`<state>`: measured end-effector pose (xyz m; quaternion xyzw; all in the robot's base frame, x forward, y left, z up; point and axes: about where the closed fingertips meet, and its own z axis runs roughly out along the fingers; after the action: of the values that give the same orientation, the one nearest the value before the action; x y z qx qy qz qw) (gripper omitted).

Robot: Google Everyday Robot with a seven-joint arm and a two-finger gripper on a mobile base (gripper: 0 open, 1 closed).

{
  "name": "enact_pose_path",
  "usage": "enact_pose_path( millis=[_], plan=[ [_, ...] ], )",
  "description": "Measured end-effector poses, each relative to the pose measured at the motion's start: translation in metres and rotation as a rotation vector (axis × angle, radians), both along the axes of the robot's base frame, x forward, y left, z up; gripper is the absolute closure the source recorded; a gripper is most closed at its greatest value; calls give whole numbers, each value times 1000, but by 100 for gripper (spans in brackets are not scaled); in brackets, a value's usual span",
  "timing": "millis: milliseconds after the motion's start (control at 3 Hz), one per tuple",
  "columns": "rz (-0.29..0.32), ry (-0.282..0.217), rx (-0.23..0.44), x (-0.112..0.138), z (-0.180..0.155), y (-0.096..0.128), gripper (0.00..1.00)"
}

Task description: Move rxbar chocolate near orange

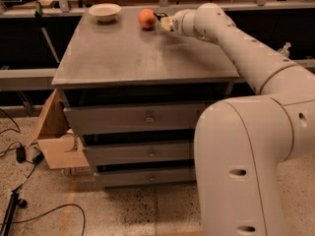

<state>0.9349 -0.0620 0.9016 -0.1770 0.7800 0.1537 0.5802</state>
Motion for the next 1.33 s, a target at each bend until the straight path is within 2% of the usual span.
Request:
enact_pose_path(
  millis=[333, 667, 1000, 1333],
  plan=[
    [-38, 32, 45, 10, -17, 2, 36],
    [-51, 57, 65, 16, -29, 7, 13],
    [-57, 66, 66, 17, -32, 10, 0],
    [-88, 29, 79, 6, -16, -6, 0]
  ],
)
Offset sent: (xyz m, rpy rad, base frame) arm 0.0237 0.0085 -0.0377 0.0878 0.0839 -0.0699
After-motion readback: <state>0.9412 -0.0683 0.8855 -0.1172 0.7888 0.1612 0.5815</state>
